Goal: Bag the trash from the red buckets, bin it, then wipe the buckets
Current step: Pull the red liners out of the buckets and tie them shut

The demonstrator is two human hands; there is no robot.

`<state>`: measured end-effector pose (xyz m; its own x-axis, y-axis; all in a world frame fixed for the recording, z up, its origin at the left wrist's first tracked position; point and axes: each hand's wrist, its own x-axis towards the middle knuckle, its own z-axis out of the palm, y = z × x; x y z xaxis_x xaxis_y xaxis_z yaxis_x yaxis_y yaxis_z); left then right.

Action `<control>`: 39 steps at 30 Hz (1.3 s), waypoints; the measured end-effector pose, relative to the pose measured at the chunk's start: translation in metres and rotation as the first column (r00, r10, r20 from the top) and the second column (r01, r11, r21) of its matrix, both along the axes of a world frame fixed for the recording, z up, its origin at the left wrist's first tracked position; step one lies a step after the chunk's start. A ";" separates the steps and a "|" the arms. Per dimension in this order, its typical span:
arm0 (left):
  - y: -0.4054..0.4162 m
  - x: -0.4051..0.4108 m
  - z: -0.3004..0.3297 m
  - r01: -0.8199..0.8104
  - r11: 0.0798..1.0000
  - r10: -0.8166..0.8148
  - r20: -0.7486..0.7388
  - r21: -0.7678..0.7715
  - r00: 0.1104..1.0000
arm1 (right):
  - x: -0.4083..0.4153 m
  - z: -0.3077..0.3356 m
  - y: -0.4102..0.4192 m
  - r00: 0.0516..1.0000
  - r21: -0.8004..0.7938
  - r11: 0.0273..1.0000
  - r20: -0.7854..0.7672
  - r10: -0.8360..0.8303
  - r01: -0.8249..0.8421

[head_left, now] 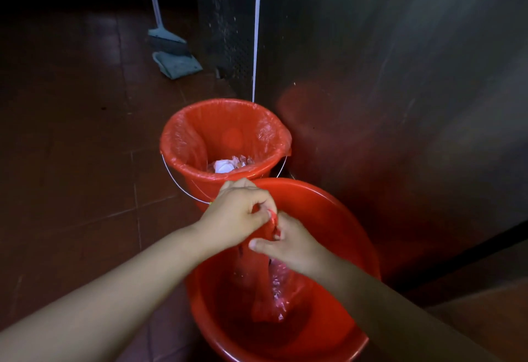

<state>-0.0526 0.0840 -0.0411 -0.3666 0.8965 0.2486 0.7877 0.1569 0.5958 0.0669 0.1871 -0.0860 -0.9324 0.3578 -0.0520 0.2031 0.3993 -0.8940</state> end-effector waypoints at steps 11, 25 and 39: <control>0.006 0.003 -0.020 0.023 0.998 -0.008 0.223 -0.062 0.975 | 0.009 -0.004 0.009 0.987 -0.391 0.909 -0.010 -0.161 0.144; 0.003 0.021 -0.026 0.001 0.994 0.024 0.236 -0.106 0.971 | 0.017 0.005 0.012 0.978 -0.411 0.890 0.016 -0.210 0.198; 0.008 0.034 -0.029 -0.054 0.980 0.130 0.405 -0.192 0.905 | 0.022 0.021 0.016 0.988 0.388 0.918 -0.153 -0.027 0.085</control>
